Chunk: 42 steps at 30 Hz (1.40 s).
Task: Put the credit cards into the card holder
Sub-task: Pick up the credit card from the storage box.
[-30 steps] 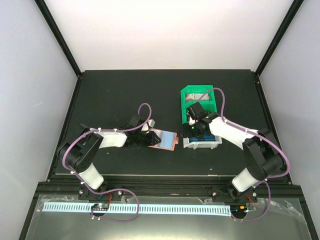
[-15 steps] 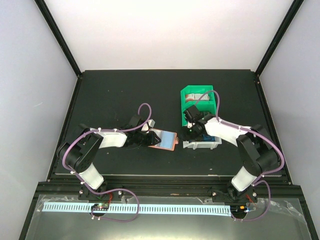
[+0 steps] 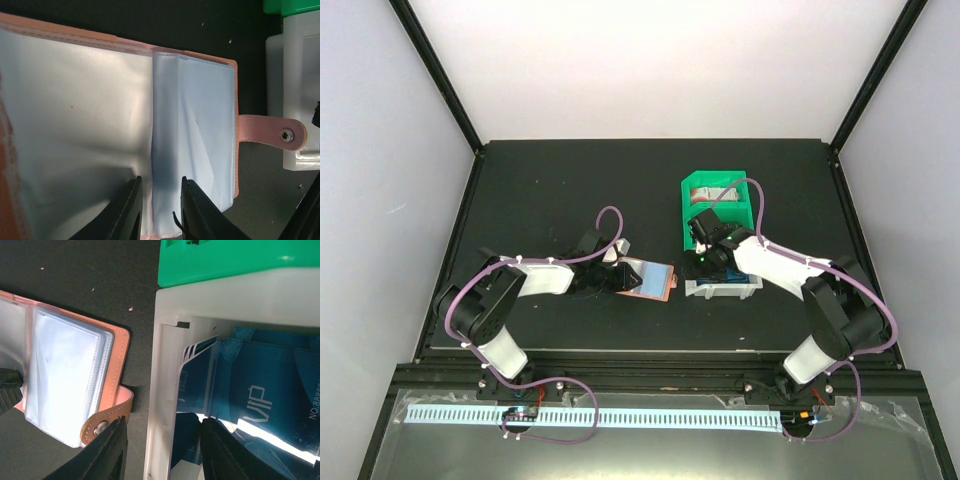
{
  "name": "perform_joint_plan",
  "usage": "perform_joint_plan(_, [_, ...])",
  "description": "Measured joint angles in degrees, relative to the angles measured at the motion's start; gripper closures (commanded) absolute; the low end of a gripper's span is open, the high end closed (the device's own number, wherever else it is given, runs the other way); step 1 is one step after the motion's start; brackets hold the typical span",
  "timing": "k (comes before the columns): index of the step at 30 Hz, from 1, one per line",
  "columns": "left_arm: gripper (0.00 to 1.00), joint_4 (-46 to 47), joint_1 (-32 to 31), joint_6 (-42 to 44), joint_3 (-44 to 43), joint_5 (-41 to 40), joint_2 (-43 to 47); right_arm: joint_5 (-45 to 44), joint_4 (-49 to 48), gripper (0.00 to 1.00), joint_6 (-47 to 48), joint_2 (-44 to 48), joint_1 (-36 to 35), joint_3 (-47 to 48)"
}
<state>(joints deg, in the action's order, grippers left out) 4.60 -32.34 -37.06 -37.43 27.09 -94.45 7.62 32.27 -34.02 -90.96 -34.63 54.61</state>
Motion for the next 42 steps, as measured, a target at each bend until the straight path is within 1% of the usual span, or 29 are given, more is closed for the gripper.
perform_joint_plan(11, [0.76,0.0,-0.1,0.0,0.0,-0.1,0.0,-0.2,0.5,0.61,-0.5,0.5,0.0,0.0])
perform_joint_plan(21, [0.76,0.0,-0.3,0.0,0.0,-0.5,0.0,-0.2,1.1,0.68,-0.7,2.6,0.0,0.0])
perform_joint_plan(29, [0.76,0.0,-0.4,0.0,0.0,-0.5,0.0,-0.2,1.3,0.7,-0.7,2.9,-0.1,0.0])
perform_joint_plan(33, [0.76,0.0,-0.4,0.0,-0.1,-0.5,0.0,-0.1,1.4,0.75,-0.5,3.7,-0.1,0.0])
perform_joint_plan(42, [0.76,-0.3,-0.8,0.0,-0.4,-1.0,0.0,0.1,1.6,0.83,0.0,4.7,0.0,0.0])
